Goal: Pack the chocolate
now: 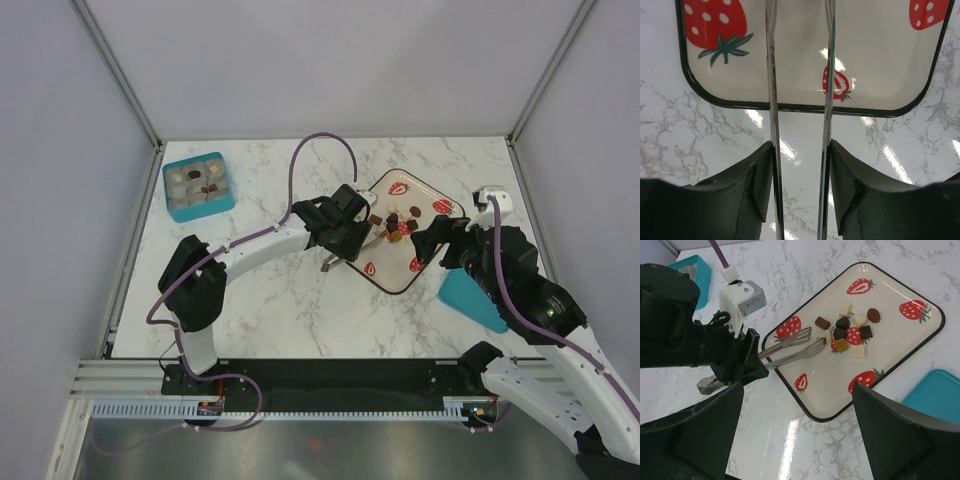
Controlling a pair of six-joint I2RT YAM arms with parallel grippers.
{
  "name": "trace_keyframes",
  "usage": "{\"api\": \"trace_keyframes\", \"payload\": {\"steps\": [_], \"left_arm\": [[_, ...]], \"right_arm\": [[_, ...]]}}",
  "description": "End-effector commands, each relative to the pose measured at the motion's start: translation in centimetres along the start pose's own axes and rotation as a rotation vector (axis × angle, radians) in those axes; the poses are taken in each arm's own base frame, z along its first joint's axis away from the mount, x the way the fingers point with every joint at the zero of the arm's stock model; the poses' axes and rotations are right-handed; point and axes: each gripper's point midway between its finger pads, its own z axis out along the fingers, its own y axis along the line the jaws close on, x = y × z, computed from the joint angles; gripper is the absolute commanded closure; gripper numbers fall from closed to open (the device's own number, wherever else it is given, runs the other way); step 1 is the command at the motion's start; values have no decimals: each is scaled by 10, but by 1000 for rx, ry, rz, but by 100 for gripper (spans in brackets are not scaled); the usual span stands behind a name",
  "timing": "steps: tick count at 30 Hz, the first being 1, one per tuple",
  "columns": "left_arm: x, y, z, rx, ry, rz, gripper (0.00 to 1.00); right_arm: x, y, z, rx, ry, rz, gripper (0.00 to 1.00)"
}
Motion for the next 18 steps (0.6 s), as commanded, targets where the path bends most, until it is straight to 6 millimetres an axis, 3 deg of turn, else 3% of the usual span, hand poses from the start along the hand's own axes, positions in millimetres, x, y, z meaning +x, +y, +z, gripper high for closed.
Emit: {"api": "trace_keyframes", "payload": {"steps": [1,5,12,18], "left_arm": [[-30,-24,0,59,-89,2,46],[-28,-25,13,44,-71,-2,46],[-29,-21,15,12,-72,-6,48],[-31,-17,9,-14,-65,-4,59]], "right_arm": [[-15,-1,-5,9,-48,-4,2],[-15,0,-5,8,-48,-10,2],[-18,-2,-8,11,-60,-17,2],[-19,-2,-10,4,-66,-13,2]]}}
